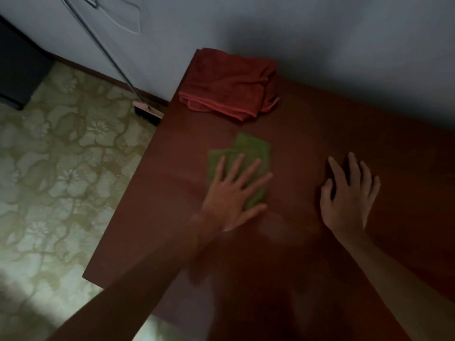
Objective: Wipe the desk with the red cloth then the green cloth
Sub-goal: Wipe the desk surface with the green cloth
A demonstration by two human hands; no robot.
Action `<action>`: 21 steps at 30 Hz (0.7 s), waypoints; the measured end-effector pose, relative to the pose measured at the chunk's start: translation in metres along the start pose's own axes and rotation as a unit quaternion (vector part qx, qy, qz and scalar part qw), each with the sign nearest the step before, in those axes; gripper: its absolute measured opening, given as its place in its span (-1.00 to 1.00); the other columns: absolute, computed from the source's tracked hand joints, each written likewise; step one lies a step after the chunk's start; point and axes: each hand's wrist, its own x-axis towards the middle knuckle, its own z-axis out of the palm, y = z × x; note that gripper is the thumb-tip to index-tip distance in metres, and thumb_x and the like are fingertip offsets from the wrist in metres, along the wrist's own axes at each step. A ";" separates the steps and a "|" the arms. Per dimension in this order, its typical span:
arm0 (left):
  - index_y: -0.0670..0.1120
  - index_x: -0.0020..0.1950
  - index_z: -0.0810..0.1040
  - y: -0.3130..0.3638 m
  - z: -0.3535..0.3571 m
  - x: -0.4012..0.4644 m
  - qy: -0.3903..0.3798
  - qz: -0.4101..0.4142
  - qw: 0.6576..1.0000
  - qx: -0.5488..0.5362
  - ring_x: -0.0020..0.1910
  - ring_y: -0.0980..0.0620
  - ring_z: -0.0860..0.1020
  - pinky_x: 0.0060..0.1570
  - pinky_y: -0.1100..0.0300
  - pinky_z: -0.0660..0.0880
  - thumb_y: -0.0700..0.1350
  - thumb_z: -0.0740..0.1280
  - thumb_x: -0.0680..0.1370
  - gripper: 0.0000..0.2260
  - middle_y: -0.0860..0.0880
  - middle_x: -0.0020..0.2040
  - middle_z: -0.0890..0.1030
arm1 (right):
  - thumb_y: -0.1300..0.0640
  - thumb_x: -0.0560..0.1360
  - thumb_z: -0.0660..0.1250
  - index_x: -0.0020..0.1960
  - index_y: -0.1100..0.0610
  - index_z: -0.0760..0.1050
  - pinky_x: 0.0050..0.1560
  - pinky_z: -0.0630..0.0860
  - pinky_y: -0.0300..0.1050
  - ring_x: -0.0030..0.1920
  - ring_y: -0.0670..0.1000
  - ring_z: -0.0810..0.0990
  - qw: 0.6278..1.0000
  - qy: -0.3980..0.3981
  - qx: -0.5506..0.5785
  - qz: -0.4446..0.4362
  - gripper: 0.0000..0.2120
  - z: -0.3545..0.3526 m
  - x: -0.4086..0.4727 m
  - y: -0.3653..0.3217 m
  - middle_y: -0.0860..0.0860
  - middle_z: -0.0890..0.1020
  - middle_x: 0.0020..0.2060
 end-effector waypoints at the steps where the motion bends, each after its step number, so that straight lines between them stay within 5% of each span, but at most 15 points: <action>1: 0.19 0.55 0.19 -0.002 0.001 -0.001 -0.004 0.036 0.999 0.010 0.54 -0.25 0.14 0.41 -0.39 0.06 0.34 0.10 0.55 -0.42 -0.02 0.57 0.23 | -0.02 0.58 0.04 0.47 -0.04 0.30 0.48 0.02 0.28 0.50 0.18 0.17 1.000 0.000 0.000 0.000 -0.54 0.000 0.001 0.000 0.09 0.23 0.52; 4: 0.23 0.54 0.20 -0.043 0.001 -0.015 0.022 -0.092 0.995 -0.004 0.53 -0.29 0.16 0.38 -0.44 0.05 0.32 0.07 0.55 -0.44 0.00 0.56 0.25 | -0.04 0.58 0.01 0.47 -0.05 0.29 0.48 0.00 0.27 0.51 0.17 0.15 1.000 -0.008 0.000 0.003 -0.53 0.000 0.001 -0.001 0.08 0.21 0.53; 8: 0.24 0.57 0.10 -0.105 0.002 -0.065 0.024 -0.352 0.935 -0.028 0.54 -0.29 0.07 0.43 -0.37 0.01 0.35 -0.03 0.57 -0.43 -0.02 0.59 0.16 | -0.03 0.59 0.02 0.48 -0.05 0.27 0.48 -0.01 0.29 0.52 0.17 0.13 1.000 -0.012 -0.001 -0.004 -0.54 0.000 0.001 0.001 0.08 0.19 0.53; 12: 0.19 0.59 0.06 -0.080 0.008 -0.091 0.018 -0.447 0.893 -0.058 0.53 -0.36 0.05 0.42 -0.40 0.02 0.37 -0.09 0.55 -0.38 -0.05 0.61 0.08 | -0.04 0.61 0.03 0.49 -0.06 0.23 0.48 -0.05 0.31 0.52 0.17 0.09 1.000 -0.021 0.001 -0.004 -0.55 0.002 0.000 0.002 0.09 0.16 0.54; 15: 0.18 0.58 0.09 -0.012 0.012 -0.086 0.008 -0.382 0.923 -0.038 0.53 -0.37 0.04 0.41 -0.39 0.02 0.37 -0.04 0.55 -0.37 -0.05 0.60 0.12 | -0.09 0.62 0.03 0.50 -0.03 0.22 0.51 -0.08 0.25 0.54 0.16 0.06 0.998 -0.028 0.053 -0.012 -0.54 -0.001 0.003 0.004 0.08 0.16 0.54; 21: 0.21 0.55 0.20 0.210 0.012 -0.063 -0.031 -0.058 0.989 -0.129 0.57 -0.27 -0.05 0.44 -0.37 -0.09 0.38 0.01 0.55 -0.41 0.04 0.60 0.11 | 0.15 0.60 0.09 0.48 0.15 0.27 0.51 0.11 0.13 0.50 0.12 0.18 0.967 0.006 0.246 -0.059 -0.55 -0.019 -0.045 0.034 0.10 0.24 0.51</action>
